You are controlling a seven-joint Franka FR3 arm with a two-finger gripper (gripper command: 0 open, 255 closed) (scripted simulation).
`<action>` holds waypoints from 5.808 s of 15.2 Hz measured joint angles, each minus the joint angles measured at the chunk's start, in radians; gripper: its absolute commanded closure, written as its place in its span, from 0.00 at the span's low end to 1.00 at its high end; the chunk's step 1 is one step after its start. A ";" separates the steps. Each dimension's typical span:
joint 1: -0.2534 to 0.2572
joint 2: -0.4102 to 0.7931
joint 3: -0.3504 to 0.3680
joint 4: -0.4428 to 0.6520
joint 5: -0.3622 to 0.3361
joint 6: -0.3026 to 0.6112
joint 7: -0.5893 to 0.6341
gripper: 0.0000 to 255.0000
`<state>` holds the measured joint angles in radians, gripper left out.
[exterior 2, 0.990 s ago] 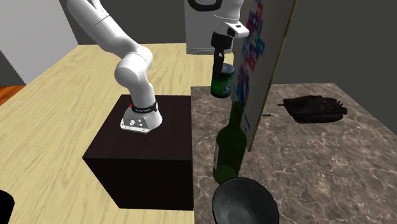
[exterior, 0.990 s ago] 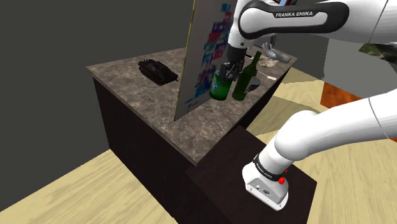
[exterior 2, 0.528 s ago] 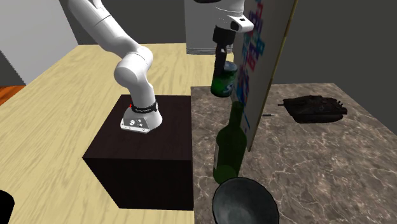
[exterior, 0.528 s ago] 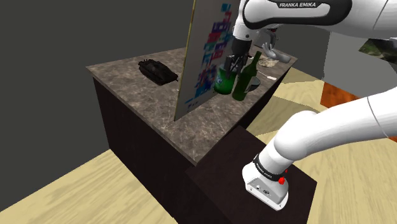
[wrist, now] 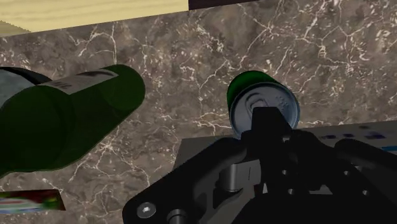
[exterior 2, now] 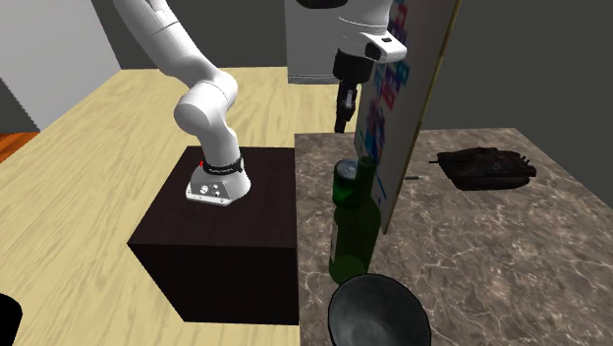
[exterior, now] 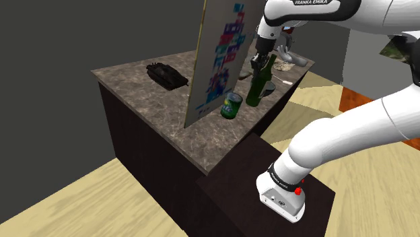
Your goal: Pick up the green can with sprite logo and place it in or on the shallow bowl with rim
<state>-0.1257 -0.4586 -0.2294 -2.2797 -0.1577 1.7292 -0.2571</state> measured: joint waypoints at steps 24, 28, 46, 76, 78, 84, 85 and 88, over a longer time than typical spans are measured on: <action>0.046 0.112 -0.022 -0.350 -0.098 0.579 0.159 0.00; 0.093 0.101 -0.061 -0.359 -0.138 0.572 0.182 1.00; 0.121 0.068 -0.076 -0.329 -0.033 0.460 0.189 1.00; 0.097 -0.010 -0.103 -0.017 -0.037 0.078 0.087 1.00; 0.084 0.027 -0.145 0.022 -0.045 0.082 0.033 1.00; 0.057 0.156 -0.261 0.162 -0.037 0.087 -0.126 1.00; 0.053 0.185 -0.282 0.195 -0.029 0.084 -0.156 1.00; 0.040 0.268 -0.338 0.285 0.001 0.078 -0.242 1.00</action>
<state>-0.0855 -0.1908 -0.5676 -1.9945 -0.1566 1.8070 -0.4990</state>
